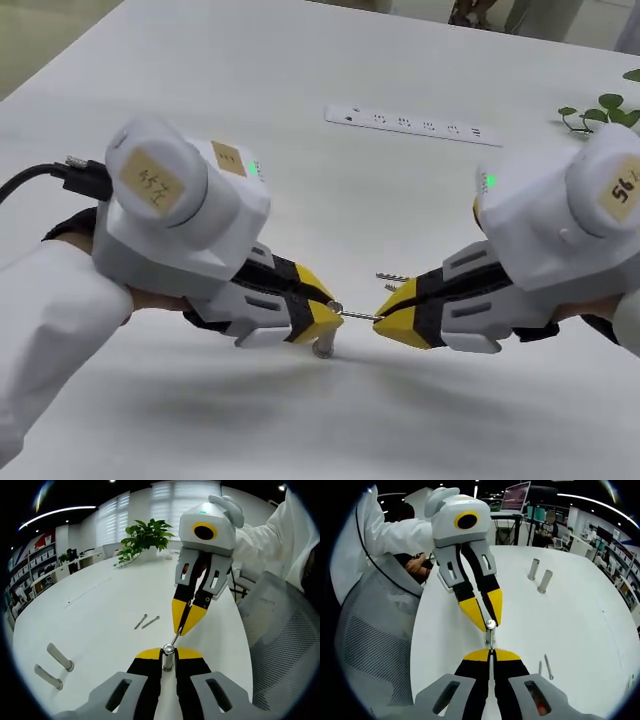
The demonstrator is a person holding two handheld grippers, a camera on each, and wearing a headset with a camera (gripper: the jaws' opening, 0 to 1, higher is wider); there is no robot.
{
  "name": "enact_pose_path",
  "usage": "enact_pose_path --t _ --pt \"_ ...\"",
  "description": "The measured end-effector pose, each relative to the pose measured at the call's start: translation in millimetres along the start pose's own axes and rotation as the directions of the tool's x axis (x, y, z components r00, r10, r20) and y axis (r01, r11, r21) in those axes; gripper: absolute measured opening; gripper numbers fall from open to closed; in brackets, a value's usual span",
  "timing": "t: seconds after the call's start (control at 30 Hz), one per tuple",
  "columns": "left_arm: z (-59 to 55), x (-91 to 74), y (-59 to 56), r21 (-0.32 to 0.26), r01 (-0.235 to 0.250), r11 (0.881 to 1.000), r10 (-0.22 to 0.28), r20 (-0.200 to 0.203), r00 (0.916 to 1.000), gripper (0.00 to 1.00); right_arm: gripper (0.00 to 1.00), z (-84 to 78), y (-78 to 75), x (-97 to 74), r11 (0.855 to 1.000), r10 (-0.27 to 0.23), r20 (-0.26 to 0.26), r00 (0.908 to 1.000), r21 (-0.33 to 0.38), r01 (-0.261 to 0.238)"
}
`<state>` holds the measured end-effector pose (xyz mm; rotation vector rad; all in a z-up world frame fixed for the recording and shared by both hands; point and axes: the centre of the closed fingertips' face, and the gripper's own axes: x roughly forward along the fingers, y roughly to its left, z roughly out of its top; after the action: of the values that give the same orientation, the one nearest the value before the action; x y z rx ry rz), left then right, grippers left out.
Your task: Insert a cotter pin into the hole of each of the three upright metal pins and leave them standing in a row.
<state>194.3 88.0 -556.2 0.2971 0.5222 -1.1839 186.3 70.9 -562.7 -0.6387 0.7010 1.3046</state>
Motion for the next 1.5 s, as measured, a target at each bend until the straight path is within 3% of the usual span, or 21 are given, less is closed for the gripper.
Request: enact_pose_path --t 0.37,0.63,0.77,0.9,1.13,1.3,1.4,1.5 --pt "0.0 -0.6 0.1 -0.021 -0.002 1.0 0.002 -0.001 1.0 0.06 0.0 9.8 -2.1 13.5 0.999 0.018 0.012 0.9998 -0.034 -0.018" --pt "-0.6 -1.0 -0.2 -0.014 0.004 1.0 -0.004 -0.004 1.0 0.06 0.0 16.6 0.1 18.9 0.991 0.052 0.004 0.9987 -0.124 -0.051" --pt "-0.8 -0.5 1.2 -0.038 0.003 0.999 -0.003 0.002 1.0 0.06 0.0 16.9 -1.0 20.0 0.987 0.057 0.002 0.9984 -0.149 -0.056" --pt "-1.1 -0.3 1.9 -0.041 0.002 0.999 -0.002 0.001 1.0 0.06 0.03 16.8 -7.3 20.6 0.989 0.03 0.007 0.9995 -0.145 -0.029" --pt "-1.1 0.8 1.3 -0.038 -0.002 0.999 0.002 -0.003 1.0 0.06 0.08 15.0 -1.6 17.8 0.991 0.052 0.011 0.9986 -0.124 -0.05" --pt "-1.6 0.0 1.9 0.008 -0.007 1.0 0.008 -0.006 1.0 0.06 0.08 17.1 1.6 16.7 0.994 0.046 0.033 0.9984 -0.101 -0.043" --pt "-2.8 -3.7 2.2 0.037 -0.017 0.999 0.017 -0.007 0.9998 0.11 0.1 17.7 0.8 15.1 0.996 0.031 0.044 0.9986 -0.083 -0.027" --pt "-3.0 -9.6 1.3 0.044 -0.018 0.999 0.018 0.009 0.9998 0.26 0.15 18.4 -1.5 12.2 0.998 0.012 0.066 0.9977 -0.06 -0.008"
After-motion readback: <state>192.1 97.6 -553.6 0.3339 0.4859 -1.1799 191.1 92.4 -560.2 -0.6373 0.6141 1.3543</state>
